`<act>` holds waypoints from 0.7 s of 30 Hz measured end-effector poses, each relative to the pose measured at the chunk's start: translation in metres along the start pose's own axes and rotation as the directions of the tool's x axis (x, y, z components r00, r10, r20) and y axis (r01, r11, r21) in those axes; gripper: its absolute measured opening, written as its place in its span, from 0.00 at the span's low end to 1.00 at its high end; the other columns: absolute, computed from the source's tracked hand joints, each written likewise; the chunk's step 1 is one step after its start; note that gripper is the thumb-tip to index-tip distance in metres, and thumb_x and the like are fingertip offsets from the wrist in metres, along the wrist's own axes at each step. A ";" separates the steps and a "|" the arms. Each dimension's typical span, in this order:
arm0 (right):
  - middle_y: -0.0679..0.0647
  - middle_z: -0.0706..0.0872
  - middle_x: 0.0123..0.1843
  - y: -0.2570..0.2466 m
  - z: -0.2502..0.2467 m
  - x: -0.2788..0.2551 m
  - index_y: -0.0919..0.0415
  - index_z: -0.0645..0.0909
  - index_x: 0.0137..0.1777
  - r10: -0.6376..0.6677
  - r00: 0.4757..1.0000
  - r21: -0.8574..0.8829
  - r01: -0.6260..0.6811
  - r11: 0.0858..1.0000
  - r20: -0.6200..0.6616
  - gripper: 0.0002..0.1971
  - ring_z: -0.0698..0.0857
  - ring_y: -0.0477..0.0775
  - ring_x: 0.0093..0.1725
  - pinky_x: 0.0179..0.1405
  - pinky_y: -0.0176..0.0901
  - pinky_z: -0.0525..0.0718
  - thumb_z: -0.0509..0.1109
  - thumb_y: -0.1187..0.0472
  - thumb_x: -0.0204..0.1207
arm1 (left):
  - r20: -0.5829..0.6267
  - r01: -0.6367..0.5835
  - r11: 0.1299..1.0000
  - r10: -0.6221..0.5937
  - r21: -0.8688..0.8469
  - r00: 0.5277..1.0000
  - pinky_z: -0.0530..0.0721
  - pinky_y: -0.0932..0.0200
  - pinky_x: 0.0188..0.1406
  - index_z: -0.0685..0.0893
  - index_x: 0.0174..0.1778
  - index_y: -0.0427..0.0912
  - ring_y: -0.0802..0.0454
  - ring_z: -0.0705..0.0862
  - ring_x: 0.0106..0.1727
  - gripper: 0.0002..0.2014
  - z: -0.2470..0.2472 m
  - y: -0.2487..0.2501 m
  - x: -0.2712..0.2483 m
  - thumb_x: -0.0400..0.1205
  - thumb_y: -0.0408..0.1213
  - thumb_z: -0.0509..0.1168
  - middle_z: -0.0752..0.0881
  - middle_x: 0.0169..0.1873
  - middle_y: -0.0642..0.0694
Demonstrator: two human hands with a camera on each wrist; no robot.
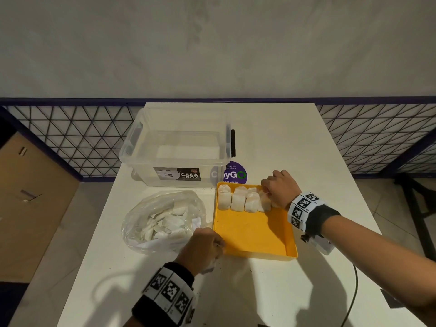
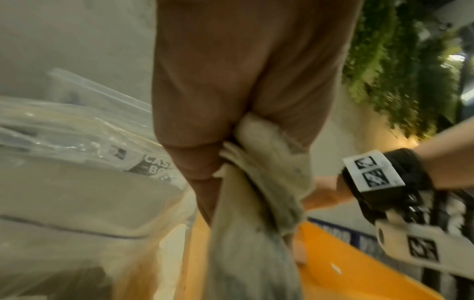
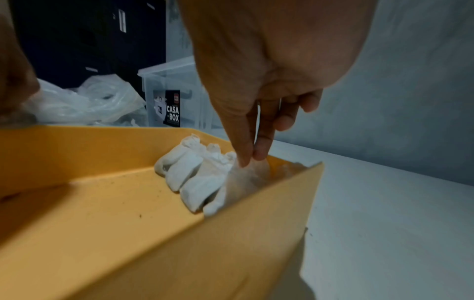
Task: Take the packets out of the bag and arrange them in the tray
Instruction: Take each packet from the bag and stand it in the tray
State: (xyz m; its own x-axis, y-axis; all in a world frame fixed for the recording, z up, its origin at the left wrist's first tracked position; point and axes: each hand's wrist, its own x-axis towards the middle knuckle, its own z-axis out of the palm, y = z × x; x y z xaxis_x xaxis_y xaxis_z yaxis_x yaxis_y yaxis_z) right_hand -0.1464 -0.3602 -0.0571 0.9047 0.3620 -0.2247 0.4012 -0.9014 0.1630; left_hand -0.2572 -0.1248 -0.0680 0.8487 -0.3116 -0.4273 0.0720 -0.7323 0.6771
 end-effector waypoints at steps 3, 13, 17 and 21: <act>0.53 0.85 0.56 -0.002 -0.010 -0.001 0.56 0.79 0.56 -0.004 0.998 0.054 0.008 0.999 -0.065 0.10 0.75 0.56 0.59 0.57 0.44 0.66 0.60 0.59 0.80 | 0.023 0.022 0.879 -0.013 -0.476 1.000 0.81 0.67 0.32 0.89 0.51 0.35 0.61 0.84 0.28 0.13 -0.019 0.004 -0.004 0.72 0.36 0.71 0.85 0.27 0.54; 0.54 0.84 0.56 -0.066 -0.071 -0.023 0.57 0.75 0.69 -0.272 0.961 0.848 0.107 0.520 0.046 0.16 0.79 0.48 0.50 0.47 0.24 0.73 0.62 0.61 0.82 | -0.111 -0.106 0.432 0.013 -0.896 0.994 0.85 0.63 0.42 0.78 0.67 0.47 0.52 0.88 0.41 0.23 -0.044 0.009 -0.001 0.80 0.20 0.62 0.89 0.39 0.39; 0.59 0.83 0.58 -0.081 -0.070 -0.019 0.65 0.74 0.69 -0.369 0.924 0.967 -0.009 0.254 0.106 0.17 0.81 0.51 0.56 0.66 0.48 0.76 0.61 0.68 0.81 | -0.146 -0.147 0.403 0.033 -0.903 0.989 0.85 0.63 0.41 0.73 0.71 0.55 0.51 0.90 0.45 0.30 -0.049 0.012 -0.007 0.78 0.20 0.65 0.90 0.40 0.38; 0.56 0.86 0.49 -0.083 -0.071 -0.017 0.56 0.78 0.57 -0.426 0.899 0.993 -0.066 0.094 0.100 0.11 0.82 0.51 0.51 0.56 0.43 0.80 0.64 0.70 0.79 | -0.139 -0.154 0.330 0.070 -0.931 0.988 0.85 0.59 0.50 0.69 0.76 0.60 0.41 0.86 0.62 0.37 -0.052 0.009 -0.014 0.73 0.25 0.66 0.87 0.57 0.32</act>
State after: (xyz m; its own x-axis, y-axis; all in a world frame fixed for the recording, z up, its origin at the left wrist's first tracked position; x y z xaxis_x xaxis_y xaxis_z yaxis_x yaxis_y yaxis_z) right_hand -0.1851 -0.2749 0.0018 0.6282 0.6858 -0.3675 -0.1648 -0.3443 -0.9243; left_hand -0.2413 -0.0949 -0.0247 0.9162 -0.2746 -0.2917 0.3808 0.3704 0.8472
